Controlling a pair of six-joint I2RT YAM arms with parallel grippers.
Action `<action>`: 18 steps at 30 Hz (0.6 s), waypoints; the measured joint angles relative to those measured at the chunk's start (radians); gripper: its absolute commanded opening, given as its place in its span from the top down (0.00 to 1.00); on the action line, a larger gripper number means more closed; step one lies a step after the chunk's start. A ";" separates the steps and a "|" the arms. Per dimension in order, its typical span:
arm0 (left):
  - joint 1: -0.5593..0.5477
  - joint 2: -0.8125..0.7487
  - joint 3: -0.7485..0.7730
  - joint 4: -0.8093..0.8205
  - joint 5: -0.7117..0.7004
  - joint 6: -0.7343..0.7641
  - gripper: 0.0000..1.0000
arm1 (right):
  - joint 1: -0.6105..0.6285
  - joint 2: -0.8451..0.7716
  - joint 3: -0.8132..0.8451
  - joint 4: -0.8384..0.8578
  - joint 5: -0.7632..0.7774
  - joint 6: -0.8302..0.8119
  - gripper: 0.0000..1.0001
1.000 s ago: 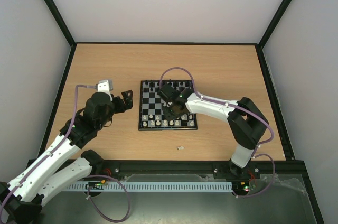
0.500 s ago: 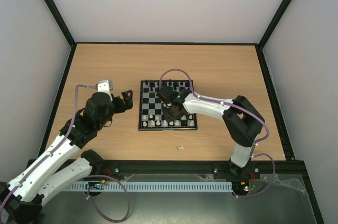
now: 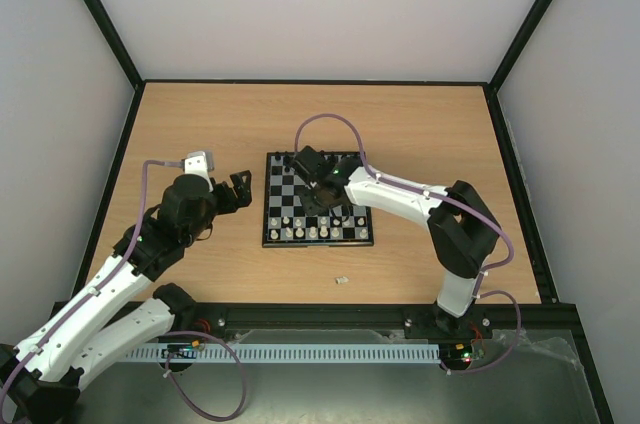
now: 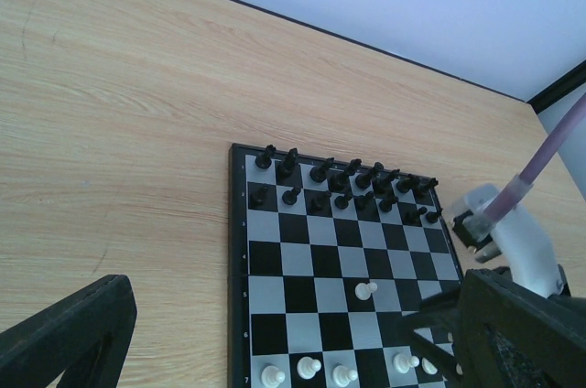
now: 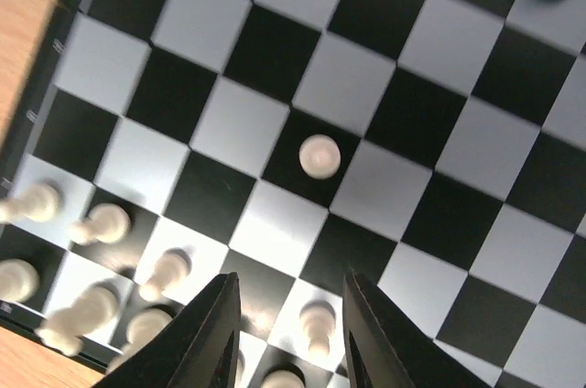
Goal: Set up the chess pieces on the board
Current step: Place the chess piece on the chessboard, then pick up the chess piece from the chessboard.
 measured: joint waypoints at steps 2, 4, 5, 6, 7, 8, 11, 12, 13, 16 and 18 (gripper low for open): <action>0.000 0.000 0.000 0.000 0.000 0.000 0.01 | 0.000 0.002 0.029 -0.002 0.005 -0.007 0.68; 0.000 0.000 0.000 0.000 0.000 0.000 0.00 | 0.000 0.016 0.059 -0.003 0.008 -0.014 0.69; 0.000 -0.001 0.000 0.000 0.000 0.000 0.01 | -0.001 0.028 0.072 -0.002 0.010 -0.016 0.69; 0.000 -0.001 0.000 0.000 -0.001 0.000 0.01 | -0.002 0.043 0.082 0.000 0.010 -0.019 0.69; 0.000 -0.002 0.000 0.000 -0.001 0.000 0.00 | -0.005 0.059 0.089 0.000 0.010 -0.021 0.70; 0.000 -0.004 0.000 0.000 -0.001 0.000 0.00 | -0.006 0.072 0.091 0.000 0.010 -0.023 0.70; 0.000 -0.009 0.000 0.000 -0.001 0.000 0.01 | -0.014 0.117 0.097 -0.001 0.009 -0.030 0.72; 0.000 -0.011 0.000 0.000 -0.002 0.000 0.01 | -0.018 0.129 0.097 -0.003 0.009 -0.032 0.72; 0.000 -0.011 0.000 0.000 -0.002 0.000 0.01 | -0.021 0.137 0.097 -0.002 0.008 -0.033 0.73; 0.000 -0.012 0.000 -0.001 -0.002 0.000 0.01 | -0.033 0.159 0.106 -0.003 0.006 -0.037 0.73; 0.000 -0.013 0.000 -0.001 -0.002 0.000 0.00 | -0.037 0.165 0.112 -0.002 0.005 -0.038 0.73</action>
